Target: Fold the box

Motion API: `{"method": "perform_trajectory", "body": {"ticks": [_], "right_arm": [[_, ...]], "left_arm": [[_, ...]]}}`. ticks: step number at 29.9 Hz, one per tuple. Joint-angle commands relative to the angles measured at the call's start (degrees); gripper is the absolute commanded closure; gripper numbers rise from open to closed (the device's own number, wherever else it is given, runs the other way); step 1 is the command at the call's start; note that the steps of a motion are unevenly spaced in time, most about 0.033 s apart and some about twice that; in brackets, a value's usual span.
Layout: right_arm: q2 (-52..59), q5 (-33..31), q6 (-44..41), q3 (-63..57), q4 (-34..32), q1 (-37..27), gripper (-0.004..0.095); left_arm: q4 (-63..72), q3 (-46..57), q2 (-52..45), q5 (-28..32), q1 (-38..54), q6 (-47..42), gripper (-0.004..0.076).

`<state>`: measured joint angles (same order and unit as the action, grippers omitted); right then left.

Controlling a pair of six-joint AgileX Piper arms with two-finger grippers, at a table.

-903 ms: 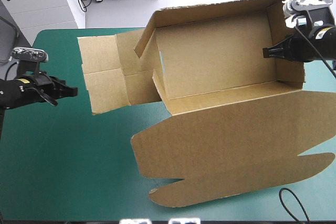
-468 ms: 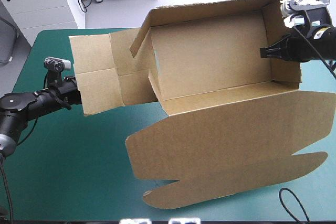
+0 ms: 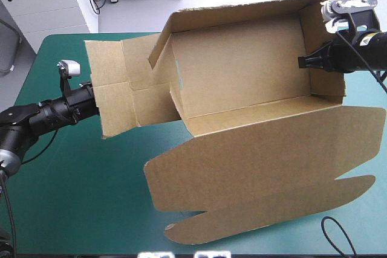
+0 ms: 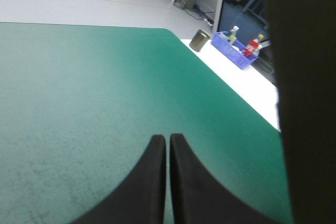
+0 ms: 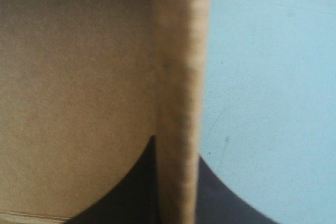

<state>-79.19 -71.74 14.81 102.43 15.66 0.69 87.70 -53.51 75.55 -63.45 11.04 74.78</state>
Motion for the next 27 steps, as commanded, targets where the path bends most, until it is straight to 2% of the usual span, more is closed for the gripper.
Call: {"method": "perform_trajectory", "body": {"ticks": [1, 5, 9, 15, 24, 27], "right_arm": [[1.83, 0.27, 0.33, 0.48, 2.56, -0.41, 0.0927], [1.72, 0.27, 0.57, -0.42, 2.55, -0.41, 0.0927], [1.72, 0.27, 0.57, -0.42, 2.55, -0.41, 0.0927], [1.72, 0.27, 0.57, -0.42, 2.77, -0.41, 0.0927], [1.72, 0.27, 0.24, -0.42, 0.66, -0.41, 0.0927], [1.72, 0.27, 0.01, -0.42, 0.40, -0.41, 0.0925]], "left_arm": [[5.14, -2.80, -1.53, -6.34, -0.04, -0.82, 0.0715], [4.78, -5.15, -1.53, -10.77, -0.04, -4.41, 0.0715], [-1.35, -9.58, -1.53, -10.77, -1.89, -9.88, 0.0715], [-12.25, -15.97, -1.53, -10.77, -9.84, -14.96, 0.0715], [-5.88, -18.41, -1.65, -10.38, -12.05, -15.59, 0.0714], [-5.75, -18.41, -1.65, -10.38, -12.05, -16.16, 0.0678]]}}
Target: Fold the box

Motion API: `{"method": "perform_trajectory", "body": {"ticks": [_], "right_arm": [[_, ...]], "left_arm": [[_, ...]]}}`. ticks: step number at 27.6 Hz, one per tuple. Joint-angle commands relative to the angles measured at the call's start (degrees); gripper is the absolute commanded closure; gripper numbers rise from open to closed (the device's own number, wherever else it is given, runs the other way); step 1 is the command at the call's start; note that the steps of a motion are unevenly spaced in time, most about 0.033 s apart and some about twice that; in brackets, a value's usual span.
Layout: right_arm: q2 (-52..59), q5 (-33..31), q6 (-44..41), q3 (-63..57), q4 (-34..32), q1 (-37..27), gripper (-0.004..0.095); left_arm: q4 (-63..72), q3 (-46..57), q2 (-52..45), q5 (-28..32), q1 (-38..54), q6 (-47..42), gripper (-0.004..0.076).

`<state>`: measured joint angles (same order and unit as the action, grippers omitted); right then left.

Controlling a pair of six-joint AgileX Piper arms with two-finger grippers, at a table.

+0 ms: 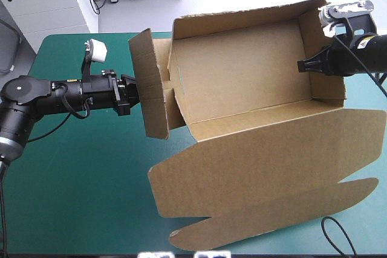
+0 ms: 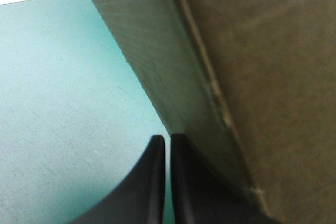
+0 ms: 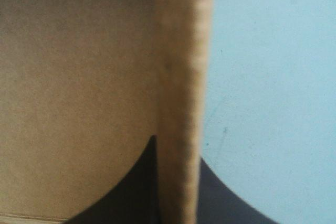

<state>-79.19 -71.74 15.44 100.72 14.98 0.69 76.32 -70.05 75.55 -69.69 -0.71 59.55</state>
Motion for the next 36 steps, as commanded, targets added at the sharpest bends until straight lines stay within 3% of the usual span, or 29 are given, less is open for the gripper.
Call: {"method": "perform_trajectory", "body": {"ticks": [1, 8, 10, 23, 30, 36], "right_arm": [[1.72, 0.35, -0.62, 1.28, 1.08, -0.41, 0.0925], [1.72, 0.40, -0.97, 1.28, 0.82, -0.12, 0.0925], [1.72, 0.40, -0.97, 1.28, 0.82, -0.12, 0.0925], [1.72, 1.23, -2.42, 1.28, 0.46, 0.37, 0.0925], [1.72, 1.79, -5.30, 1.28, -4.70, 3.11, 0.0925], [1.72, 5.22, -8.73, 1.28, -5.20, 7.35, 0.0924]], "left_arm": [[5.96, -1.87, -1.65, -4.14, -0.30, -1.99, 0.0649], [12.07, -1.87, -1.65, -4.14, -0.30, -2.39, 0.0366], [12.84, -1.87, -1.65, -4.14, -0.30, -2.52, 0.0323], [16.81, -2.49, -1.65, -4.14, -4.38, -3.13, 0.0315], [16.58, -6.19, -1.55, -4.03, -6.60, -3.78, 0.0239], [1.33, -10.62, -1.55, 0.46, -6.68, -12.73, 0.0239]]}}
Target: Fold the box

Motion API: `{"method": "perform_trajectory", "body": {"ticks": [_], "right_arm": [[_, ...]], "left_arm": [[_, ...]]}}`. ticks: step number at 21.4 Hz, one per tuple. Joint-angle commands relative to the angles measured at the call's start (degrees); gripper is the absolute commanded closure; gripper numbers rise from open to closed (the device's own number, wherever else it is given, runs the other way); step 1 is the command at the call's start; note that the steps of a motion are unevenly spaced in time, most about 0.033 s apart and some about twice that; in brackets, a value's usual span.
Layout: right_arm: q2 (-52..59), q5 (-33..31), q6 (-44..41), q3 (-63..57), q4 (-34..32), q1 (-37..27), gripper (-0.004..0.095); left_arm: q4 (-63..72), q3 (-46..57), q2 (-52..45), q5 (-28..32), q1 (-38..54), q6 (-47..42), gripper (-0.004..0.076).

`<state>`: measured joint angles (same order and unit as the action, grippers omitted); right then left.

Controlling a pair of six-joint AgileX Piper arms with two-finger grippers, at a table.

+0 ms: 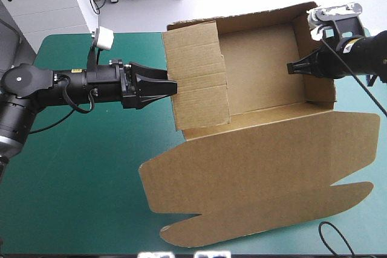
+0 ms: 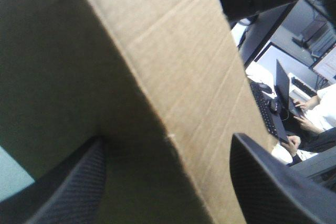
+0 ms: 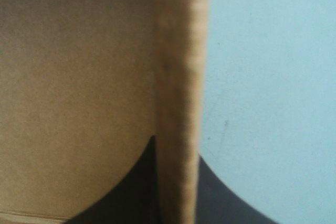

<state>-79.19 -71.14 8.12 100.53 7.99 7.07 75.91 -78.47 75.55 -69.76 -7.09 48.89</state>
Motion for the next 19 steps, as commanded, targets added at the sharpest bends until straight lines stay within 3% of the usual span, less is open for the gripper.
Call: {"method": "perform_trajectory", "body": {"ticks": [1, 9, 12, 19], "right_arm": [[1.72, 5.04, -1.66, 1.48, 1.93, 1.35, 0.0924], [0.99, 7.12, -3.44, 1.48, 2.48, 1.46, 0.0918], [0.56, 8.60, -4.18, 1.48, 3.00, 1.46, 0.0918], [0.55, 9.75, -4.18, 1.48, 3.00, 1.46, 0.0916]], "left_arm": [[1.63, -2.21, -1.55, 0.80, -0.30, -2.07, 0.0239], [-8.70, -4.39, -1.55, 11.06, -2.54, -10.45, 0.0239], [-18.18, -6.71, -1.30, 15.26, -5.80, -16.88, 0.0239], [-28.86, -15.03, 2.78, 17.10, -12.29, -27.16, 0.0239]]}}
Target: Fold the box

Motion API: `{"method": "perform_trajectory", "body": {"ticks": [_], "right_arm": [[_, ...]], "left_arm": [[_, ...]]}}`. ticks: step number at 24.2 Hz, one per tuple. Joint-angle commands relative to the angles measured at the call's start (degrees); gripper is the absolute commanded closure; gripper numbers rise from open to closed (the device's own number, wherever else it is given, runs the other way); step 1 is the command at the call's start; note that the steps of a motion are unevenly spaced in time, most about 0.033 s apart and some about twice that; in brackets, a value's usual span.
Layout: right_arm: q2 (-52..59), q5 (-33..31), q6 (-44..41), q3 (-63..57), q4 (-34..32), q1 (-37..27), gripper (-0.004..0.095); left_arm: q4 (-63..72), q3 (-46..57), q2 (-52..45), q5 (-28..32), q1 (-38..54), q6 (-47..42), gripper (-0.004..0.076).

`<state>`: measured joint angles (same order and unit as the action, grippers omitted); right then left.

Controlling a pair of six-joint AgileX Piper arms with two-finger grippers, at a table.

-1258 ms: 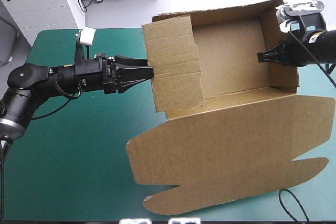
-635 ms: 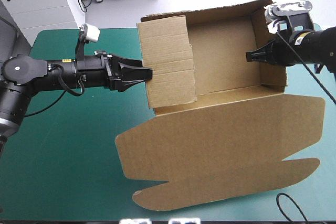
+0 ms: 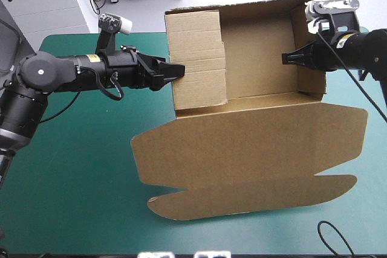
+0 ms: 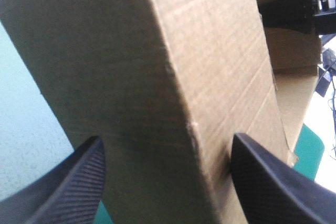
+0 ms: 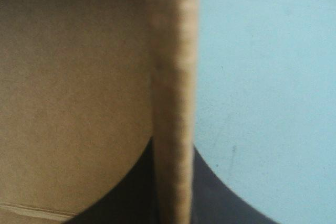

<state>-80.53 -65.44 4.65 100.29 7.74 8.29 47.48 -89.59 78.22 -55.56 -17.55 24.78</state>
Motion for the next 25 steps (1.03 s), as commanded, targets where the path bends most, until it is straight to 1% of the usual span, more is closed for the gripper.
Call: {"method": "perform_trajectory", "body": {"ticks": [1, 4, 7, 10, 14, 15, 18, 19, 20, 22, 23, 25], "right_arm": [[1.88, 4.26, -0.71, 1.72, 3.25, 0.23, 0.0916], [1.88, 4.68, -0.94, 1.72, 3.25, 0.23, 0.0916], [1.88, 4.93, -1.11, 1.72, 3.25, 0.23, 0.0916], [1.88, 5.45, -1.50, 1.72, 3.35, 0.63, 0.0915], [1.63, 6.30, -2.35, 1.72, 3.04, 3.13, 0.0916], [1.01, 6.46, -2.94, 1.72, 2.89, 4.30, 0.0916], [-0.82, 6.25, -4.65, 1.72, 0.92, 6.58, 0.0916], [-1.59, 6.25, -5.11, 1.72, -0.56, 7.25, 0.0916], [-1.94, 6.09, -5.25, 1.72, -0.59, 7.25, 0.0916], [-3.28, 5.39, -5.88, 1.72, -0.97, 7.33, 0.0916], [-3.46, 5.51, -6.13, 1.72, -0.97, 7.33, 0.0916], [-3.86, 6.01, -6.29, 1.72, -0.09, 7.33, 0.0916]], "left_arm": [[-0.55, -4.81, 0.89, 2.69, -2.49, -3.44, 0.0239], [-1.20, -8.15, 3.47, 2.44, -4.37, -5.18, 0.0239], [-7.45, -10.29, 5.40, 2.17, -5.39, -9.99, 0.0239], [-16.67, -12.08, 6.94, 0.95, -6.96, -15.06, 0.0239], [-32.27, -14.06, 7.66, 1.18, -9.92, -22.86, 0.0239], [-37.76, -14.76, 7.76, 1.55, -11.58, -26.56, 0.0239], [-45.45, -15.54, 7.76, 1.08, -13.57, -32.18, 0.0248], [-47.48, -15.54, 7.76, 0.37, -14.20, -33.01, 0.0274], [-48.44, -15.43, 7.76, -0.11, -14.43, -33.01, 0.0289], [-51.71, -15.42, 7.86, -2.17, -14.53, -33.75, 0.0386], [-51.95, -15.33, 7.86, -2.51, -14.53, -33.88, 0.0416], [-51.71, -15.33, 7.86, -2.95, -14.53, -34.52, 0.0512]]}}
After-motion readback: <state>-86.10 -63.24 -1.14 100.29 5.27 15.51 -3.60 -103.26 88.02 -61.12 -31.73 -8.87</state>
